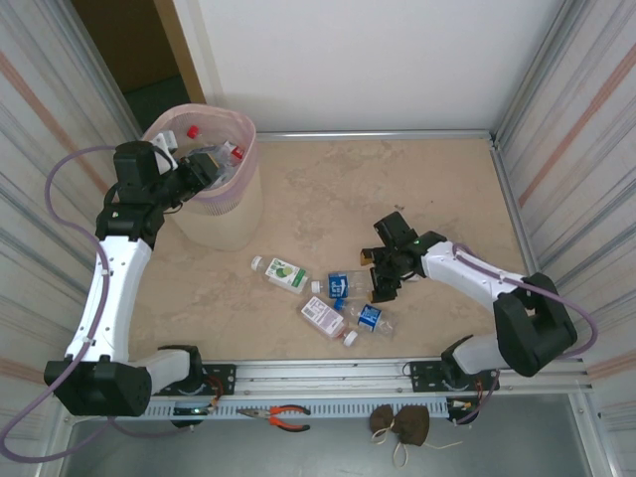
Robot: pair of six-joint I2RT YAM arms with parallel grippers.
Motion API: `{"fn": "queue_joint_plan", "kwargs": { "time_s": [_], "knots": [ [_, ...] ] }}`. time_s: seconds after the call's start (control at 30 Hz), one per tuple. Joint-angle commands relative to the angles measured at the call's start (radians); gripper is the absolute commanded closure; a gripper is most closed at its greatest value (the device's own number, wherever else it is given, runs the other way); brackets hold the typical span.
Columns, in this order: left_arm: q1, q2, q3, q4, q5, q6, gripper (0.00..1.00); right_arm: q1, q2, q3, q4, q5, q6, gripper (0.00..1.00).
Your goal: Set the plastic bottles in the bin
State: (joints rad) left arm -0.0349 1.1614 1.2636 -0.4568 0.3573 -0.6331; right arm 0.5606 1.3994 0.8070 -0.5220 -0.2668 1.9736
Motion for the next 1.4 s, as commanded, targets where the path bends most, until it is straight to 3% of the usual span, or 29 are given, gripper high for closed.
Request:
{"fn": "queue_joint_plan", "kwargs": {
  "time_s": [0.0, 0.3, 0.5, 0.87, 1.1, 1.37],
  "knots": [
    [-0.006, -0.004, -0.014, -0.006, 0.015, -0.022, 0.66, -0.01, 0.038, -0.012, 0.028, -0.026, 0.042, 0.19],
    [-0.005, 0.0, 0.0, -0.015, 0.01, -0.032, 0.66, -0.041, 0.126, -0.022, 0.09, -0.054, 0.028, 0.24],
    [-0.007, 0.0, 0.004, -0.025, 0.009, -0.033, 0.66, -0.052, 0.159, -0.024, 0.117, -0.062, 0.019, 0.35],
    [-0.027, -0.002, 0.009, -0.003, 0.014, -0.044, 0.67, -0.089, 0.085, -0.035, 0.112, -0.05, 0.019, 0.47],
    [-0.072, -0.014, -0.046, 0.181, 0.092, -0.112, 0.65, -0.152, -0.058, -0.013, 0.088, -0.03, 0.021, 0.49],
    [-0.208, -0.003, -0.142, 0.539, 0.155, -0.158, 0.47, -0.218, -0.199, 0.032, 0.104, -0.001, 0.071, 0.52]
  ]
}}
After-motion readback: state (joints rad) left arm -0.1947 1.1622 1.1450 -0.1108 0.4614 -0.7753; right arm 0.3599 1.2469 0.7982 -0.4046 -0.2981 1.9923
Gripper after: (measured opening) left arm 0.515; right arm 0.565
